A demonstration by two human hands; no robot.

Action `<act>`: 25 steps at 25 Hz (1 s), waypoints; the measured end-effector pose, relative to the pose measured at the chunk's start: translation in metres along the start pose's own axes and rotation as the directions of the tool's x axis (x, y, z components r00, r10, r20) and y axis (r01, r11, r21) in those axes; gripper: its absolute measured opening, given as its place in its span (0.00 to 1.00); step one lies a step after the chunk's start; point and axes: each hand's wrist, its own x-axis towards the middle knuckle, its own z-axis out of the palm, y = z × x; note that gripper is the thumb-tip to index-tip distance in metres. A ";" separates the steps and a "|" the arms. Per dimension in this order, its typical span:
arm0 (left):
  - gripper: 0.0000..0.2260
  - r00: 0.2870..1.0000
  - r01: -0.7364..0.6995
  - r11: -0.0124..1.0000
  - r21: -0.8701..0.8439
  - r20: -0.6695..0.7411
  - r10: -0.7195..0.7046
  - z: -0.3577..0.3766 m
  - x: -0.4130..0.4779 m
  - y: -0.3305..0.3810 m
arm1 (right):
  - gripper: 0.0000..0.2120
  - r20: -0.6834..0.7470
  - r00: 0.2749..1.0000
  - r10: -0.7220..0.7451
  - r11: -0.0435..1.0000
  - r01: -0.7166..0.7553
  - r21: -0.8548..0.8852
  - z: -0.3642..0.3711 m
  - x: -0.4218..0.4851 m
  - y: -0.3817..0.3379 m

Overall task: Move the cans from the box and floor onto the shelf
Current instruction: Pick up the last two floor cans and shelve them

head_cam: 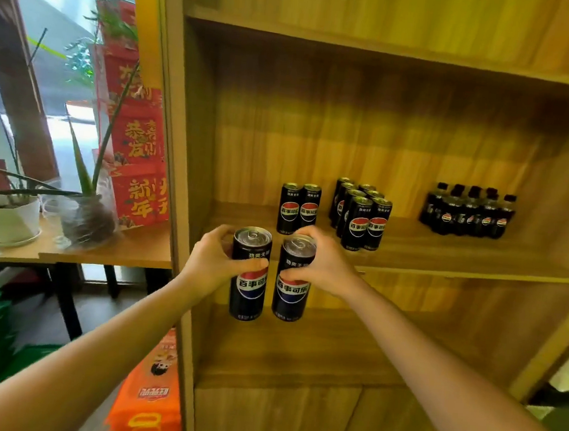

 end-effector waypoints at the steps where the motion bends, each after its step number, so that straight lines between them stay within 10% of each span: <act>1: 0.34 1.000 0.003 1.000 -0.006 -0.024 -0.004 0.007 0.012 0.001 | 0.30 0.000 1.000 -0.009 1.000 0.009 0.012 -0.008 0.011 0.005; 25: 0.29 0.999 0.047 0.997 -0.057 0.000 -0.047 0.115 0.255 -0.043 | 0.32 -0.150 0.982 0.115 0.991 -0.102 0.088 -0.044 0.234 0.136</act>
